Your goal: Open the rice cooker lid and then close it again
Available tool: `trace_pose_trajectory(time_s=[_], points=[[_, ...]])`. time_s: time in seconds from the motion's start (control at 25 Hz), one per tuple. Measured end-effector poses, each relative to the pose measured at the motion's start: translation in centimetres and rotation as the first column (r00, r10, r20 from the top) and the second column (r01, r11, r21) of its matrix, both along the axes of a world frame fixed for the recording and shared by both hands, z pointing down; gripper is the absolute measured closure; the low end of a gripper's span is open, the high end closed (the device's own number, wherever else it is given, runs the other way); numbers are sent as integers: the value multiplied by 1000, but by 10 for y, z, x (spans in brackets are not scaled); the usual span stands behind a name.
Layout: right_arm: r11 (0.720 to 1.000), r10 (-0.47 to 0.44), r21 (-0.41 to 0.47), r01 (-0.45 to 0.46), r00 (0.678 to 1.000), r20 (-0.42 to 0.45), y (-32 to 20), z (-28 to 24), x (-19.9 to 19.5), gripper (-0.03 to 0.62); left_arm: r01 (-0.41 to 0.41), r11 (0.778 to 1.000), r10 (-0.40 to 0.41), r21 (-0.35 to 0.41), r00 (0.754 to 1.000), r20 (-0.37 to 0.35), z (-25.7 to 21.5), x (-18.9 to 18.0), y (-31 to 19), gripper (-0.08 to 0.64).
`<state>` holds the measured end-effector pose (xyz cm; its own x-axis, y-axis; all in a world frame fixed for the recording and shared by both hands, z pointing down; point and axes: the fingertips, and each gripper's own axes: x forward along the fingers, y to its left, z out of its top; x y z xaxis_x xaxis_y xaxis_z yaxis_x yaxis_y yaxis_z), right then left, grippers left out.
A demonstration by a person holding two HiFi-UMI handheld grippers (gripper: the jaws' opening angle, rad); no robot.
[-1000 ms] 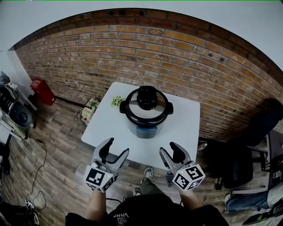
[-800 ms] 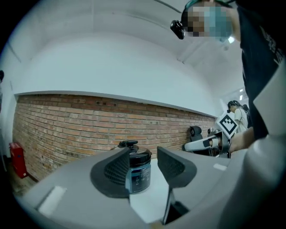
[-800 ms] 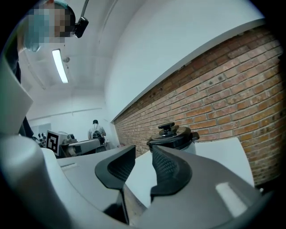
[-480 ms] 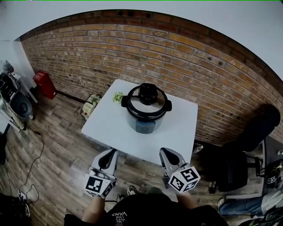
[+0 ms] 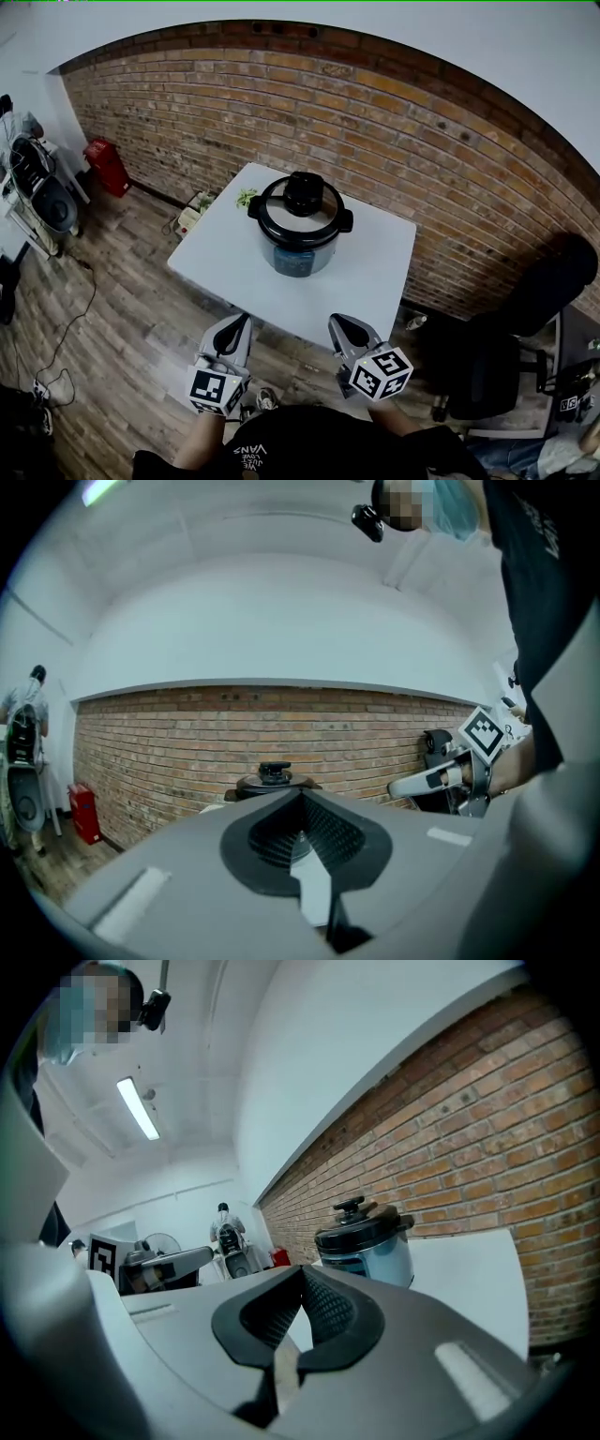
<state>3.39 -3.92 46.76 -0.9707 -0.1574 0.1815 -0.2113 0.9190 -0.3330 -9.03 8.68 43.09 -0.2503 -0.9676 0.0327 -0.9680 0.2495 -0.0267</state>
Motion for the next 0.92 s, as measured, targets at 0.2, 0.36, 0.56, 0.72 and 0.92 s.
trace_pose_trajectory(time_s=[0.2,0.36,0.56,0.72,0.92], points=[[999,-30,-20,30,1000,0,0,8,11,588,48,999,-48,-10,999,-6,5,19,2,558],[1000,-29,-10,29,999,17,0,7,20,588,81,996,-81,-22,997,-6,10,29,7,558],[999,-31,-12,31,999,32,1,4,29,588,92,996,-92,-17,996,4,12,41,10,558],[999,-33,-7,33,999,41,1,1,33,588,96,995,-95,-22,995,7,14,46,11,558],[1000,-26,0,26,998,51,-2,2,35,588,104,994,-103,-28,995,5,21,48,11,558]])
